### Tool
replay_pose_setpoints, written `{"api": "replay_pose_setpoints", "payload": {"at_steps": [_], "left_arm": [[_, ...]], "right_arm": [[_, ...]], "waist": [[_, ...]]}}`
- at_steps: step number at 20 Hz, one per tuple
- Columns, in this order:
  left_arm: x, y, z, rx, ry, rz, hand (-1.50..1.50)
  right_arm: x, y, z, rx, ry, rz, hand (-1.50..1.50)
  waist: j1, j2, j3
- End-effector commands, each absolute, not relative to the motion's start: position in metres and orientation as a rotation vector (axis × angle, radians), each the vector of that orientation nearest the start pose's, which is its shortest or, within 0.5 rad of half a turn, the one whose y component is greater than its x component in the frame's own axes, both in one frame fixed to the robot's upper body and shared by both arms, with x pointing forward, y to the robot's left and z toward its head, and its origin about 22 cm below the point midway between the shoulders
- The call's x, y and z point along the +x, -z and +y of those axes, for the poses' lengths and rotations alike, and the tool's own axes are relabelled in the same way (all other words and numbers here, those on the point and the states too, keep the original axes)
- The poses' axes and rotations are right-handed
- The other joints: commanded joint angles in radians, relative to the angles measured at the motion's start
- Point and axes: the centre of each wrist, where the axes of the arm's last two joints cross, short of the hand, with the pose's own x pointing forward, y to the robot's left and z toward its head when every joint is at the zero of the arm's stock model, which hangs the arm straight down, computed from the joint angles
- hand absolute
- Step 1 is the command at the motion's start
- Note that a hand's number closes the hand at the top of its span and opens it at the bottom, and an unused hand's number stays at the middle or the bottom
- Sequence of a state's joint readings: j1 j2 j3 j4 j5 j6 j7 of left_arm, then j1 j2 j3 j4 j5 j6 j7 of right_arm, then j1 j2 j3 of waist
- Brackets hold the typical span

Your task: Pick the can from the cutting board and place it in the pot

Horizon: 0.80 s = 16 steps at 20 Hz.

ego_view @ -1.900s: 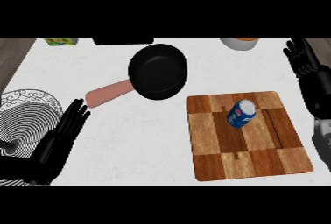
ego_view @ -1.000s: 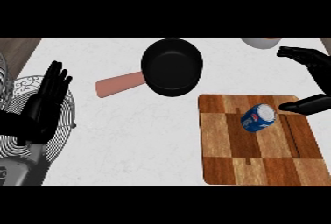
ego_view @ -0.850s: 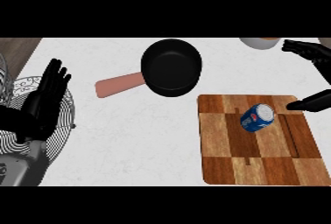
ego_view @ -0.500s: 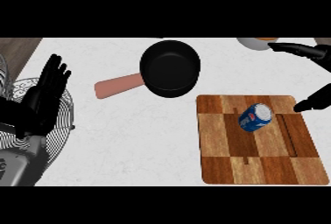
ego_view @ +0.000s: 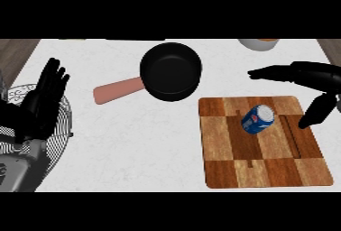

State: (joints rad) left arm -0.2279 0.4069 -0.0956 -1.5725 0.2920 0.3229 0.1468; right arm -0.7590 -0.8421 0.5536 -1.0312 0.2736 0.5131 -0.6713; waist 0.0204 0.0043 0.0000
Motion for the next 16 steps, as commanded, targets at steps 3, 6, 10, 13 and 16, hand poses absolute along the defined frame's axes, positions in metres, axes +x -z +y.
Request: {"api": "replay_pose_setpoints", "payload": {"at_steps": [3, 6, 10, 13, 16], "left_arm": [[0.286, -0.083, 0.276, 0.173, -0.072, -1.62, 0.0], [0.287, -0.088, 0.28, 0.203, -0.058, -1.617, 0.0], [0.285, -0.081, 0.278, 0.203, -0.083, -1.612, 0.0], [0.286, -0.085, 0.271, 0.185, -0.068, -1.62, 0.0], [0.277, -0.084, 0.283, 0.198, -0.069, -1.595, 0.0]], "right_arm": [[0.38, -0.138, -0.304, 0.139, -1.783, -1.386, -1.5], [0.371, -0.123, -0.313, 0.159, -1.779, -1.382, -1.5], [0.373, -0.117, -0.321, 0.118, -1.802, -1.34, -1.5], [0.374, -0.101, -0.298, 0.013, -1.84, -1.321, -1.5], [0.362, -0.083, -0.312, -0.015, -1.831, -1.324, -1.5]], "waist": [[-0.015, -0.005, 0.0], [-0.019, -0.004, 0.0], [-0.017, -0.003, 0.0], [-0.016, -0.004, 0.0], [-0.017, -0.005, 0.0]]}}
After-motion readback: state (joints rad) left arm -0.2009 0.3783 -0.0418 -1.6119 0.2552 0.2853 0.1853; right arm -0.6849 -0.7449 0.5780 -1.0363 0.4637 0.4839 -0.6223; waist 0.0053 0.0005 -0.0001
